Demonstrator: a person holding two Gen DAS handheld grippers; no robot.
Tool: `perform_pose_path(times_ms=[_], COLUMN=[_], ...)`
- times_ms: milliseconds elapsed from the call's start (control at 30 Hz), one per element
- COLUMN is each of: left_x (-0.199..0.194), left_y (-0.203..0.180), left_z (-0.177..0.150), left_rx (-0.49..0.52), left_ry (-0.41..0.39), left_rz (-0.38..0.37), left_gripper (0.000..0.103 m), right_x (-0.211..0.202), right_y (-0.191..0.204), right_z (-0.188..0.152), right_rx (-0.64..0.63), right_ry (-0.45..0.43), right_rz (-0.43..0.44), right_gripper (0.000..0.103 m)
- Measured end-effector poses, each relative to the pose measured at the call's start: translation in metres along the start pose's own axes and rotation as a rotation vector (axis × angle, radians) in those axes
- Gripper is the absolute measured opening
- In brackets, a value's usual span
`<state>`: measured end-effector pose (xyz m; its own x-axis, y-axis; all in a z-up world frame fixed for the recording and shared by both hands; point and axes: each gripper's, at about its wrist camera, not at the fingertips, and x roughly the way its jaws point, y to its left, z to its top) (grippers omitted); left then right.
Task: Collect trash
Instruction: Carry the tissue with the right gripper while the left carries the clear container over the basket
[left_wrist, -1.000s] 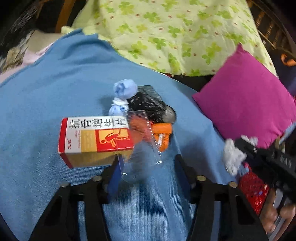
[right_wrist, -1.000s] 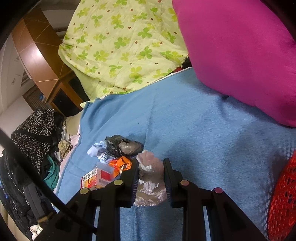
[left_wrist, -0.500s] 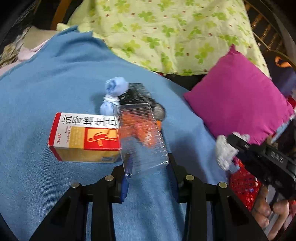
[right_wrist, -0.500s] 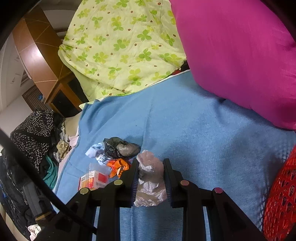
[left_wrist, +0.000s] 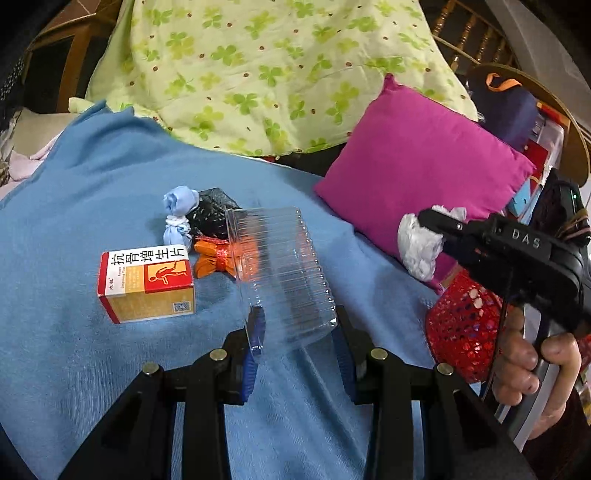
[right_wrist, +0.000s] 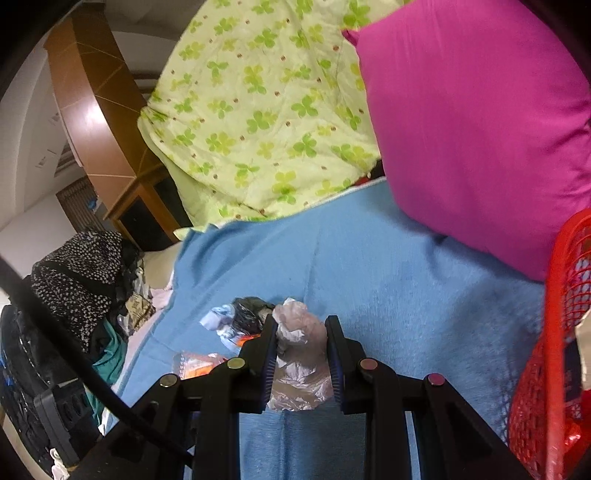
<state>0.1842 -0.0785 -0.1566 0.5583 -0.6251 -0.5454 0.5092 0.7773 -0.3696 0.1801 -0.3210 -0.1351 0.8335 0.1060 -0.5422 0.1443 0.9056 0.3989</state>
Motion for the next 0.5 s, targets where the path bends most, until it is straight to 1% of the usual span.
perform_pose_path(times_ms=[100,300,400,500], left_x=[-0.014,-0.036,-0.045,-0.054], left_y=[-0.014,-0.043,-0.059,-0.079], left_z=[-0.006,-0.020,-0.021,-0.016], left_rx=[0.044,0.083,0.100,0.138], left_ry=[-0.021,-0.027,-0.024,-0.032], left_rz=[0.024,0.036,0.044,0.040], left_gripper=[0.039,0.039,0.039,0.039], right_x=[-0.016,-0.063,-0.083,-0.105], right_y=[0.003,0.003,-0.003,-0.017], right_z=[0.002,0.002,0.003,0.002], right_rx=[-0.013,-0.051,-0.063,-0.034], right_ry=[-0.038,-0.150,-0.199,-0.239], right_rz=[0.001,-0.011,-0.029,-0.039], right_gripper=[0.027,0.027,0.027,0.027])
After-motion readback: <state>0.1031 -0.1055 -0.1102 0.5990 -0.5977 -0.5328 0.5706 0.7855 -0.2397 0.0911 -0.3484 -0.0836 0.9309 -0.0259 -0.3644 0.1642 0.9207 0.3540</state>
